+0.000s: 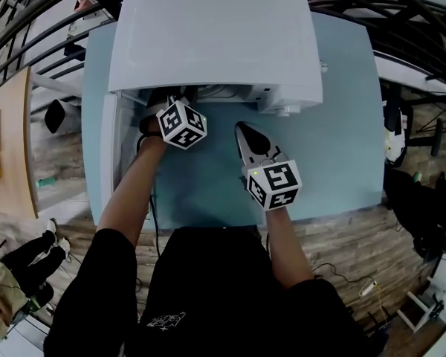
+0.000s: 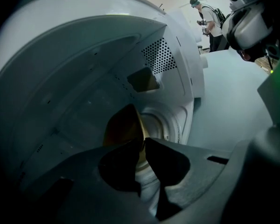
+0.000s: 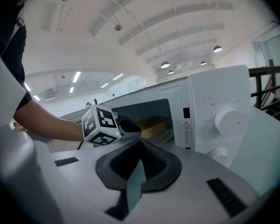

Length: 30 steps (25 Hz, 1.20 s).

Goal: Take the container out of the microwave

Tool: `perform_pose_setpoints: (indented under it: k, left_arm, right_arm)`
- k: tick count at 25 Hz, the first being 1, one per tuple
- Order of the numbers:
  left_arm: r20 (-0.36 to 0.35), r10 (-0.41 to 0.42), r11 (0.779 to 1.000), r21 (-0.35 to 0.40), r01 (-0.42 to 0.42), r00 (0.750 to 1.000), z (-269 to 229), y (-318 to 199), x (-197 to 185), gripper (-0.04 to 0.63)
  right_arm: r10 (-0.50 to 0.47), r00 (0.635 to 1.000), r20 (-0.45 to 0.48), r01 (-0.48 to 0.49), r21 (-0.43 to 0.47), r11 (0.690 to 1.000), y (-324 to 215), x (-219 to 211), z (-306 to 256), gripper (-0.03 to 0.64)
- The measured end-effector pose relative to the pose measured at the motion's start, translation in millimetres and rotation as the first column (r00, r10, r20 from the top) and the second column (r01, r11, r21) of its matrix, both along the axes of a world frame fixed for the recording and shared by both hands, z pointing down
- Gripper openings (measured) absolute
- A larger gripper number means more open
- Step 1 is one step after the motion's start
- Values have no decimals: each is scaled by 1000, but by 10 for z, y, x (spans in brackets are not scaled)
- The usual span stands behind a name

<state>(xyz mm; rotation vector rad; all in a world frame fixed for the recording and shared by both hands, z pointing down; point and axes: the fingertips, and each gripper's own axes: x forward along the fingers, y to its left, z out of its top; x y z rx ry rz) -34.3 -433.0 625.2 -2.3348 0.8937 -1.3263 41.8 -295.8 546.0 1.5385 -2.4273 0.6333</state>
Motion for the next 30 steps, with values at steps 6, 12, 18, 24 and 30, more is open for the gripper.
perform_pose_setpoints:
  k: [6, 12, 18, 24, 30]
  left_arm:
    - [28, 25, 1000, 12, -25, 999, 14, 52, 19, 25]
    - [32, 36, 999, 21, -37, 999, -14, 157, 24, 20]
    - [15, 39, 999, 35, -40, 999, -92, 267, 56, 20]
    - [2, 42, 998, 51, -42, 999, -159, 417, 81, 20]
    - [3, 50, 997, 65, -50, 999, -229, 585, 117, 18]
  right_arm:
    - [3, 1000, -3, -3, 2, 1000, 28, 31, -2, 6]
    - [0, 1000, -4, 0, 8, 1000, 60, 56, -31, 6]
    - [-11, 1000, -1, 11, 13, 1000, 116, 57, -67, 6]
    - [-21, 1000, -5, 21, 24, 1000, 196, 93, -104, 6]
    - [-35, 999, -7, 36, 33, 999, 286, 110, -175, 6]
